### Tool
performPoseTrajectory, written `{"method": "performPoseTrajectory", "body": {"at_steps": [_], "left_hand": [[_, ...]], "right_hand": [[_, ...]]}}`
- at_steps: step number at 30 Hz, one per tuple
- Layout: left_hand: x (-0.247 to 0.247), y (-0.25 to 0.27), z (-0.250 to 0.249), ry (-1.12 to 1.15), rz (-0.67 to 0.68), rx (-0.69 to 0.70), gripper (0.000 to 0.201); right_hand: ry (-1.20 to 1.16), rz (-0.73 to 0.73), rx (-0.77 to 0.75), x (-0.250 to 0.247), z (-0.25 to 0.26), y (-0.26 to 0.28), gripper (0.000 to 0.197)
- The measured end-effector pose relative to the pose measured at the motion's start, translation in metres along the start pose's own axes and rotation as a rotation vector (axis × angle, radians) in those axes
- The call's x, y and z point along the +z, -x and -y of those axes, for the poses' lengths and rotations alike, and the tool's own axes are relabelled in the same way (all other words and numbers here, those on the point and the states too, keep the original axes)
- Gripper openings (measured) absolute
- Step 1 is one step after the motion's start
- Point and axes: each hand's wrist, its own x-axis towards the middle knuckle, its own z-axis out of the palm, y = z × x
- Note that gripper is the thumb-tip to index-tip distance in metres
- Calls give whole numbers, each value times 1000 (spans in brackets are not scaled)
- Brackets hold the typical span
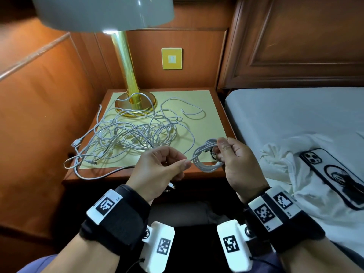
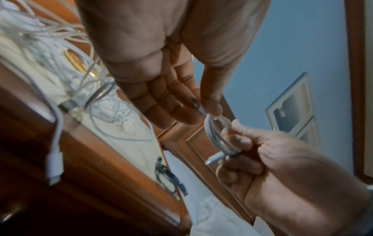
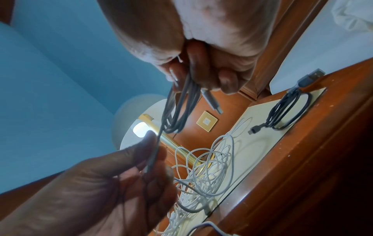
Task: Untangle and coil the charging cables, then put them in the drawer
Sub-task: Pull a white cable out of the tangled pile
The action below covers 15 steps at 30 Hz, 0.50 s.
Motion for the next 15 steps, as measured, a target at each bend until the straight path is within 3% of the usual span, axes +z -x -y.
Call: {"method": "performPoseTrajectory", "body": {"at_steps": [3,7,11,15], "left_hand": [[7,2,8,-5,48,-73,12],[7,8,8,-56,34,-54,13],[13,15,-3,127,-26,-21,20],[20,24,-29,205,49,8,31]], "right_hand": [[-25,20,20,0,-4,1,36],[-148,101,27,-6,6,4,34],[-211,176,-39,-12,21,9,35],[-268,229,-78,-21,37,15,34]]}}
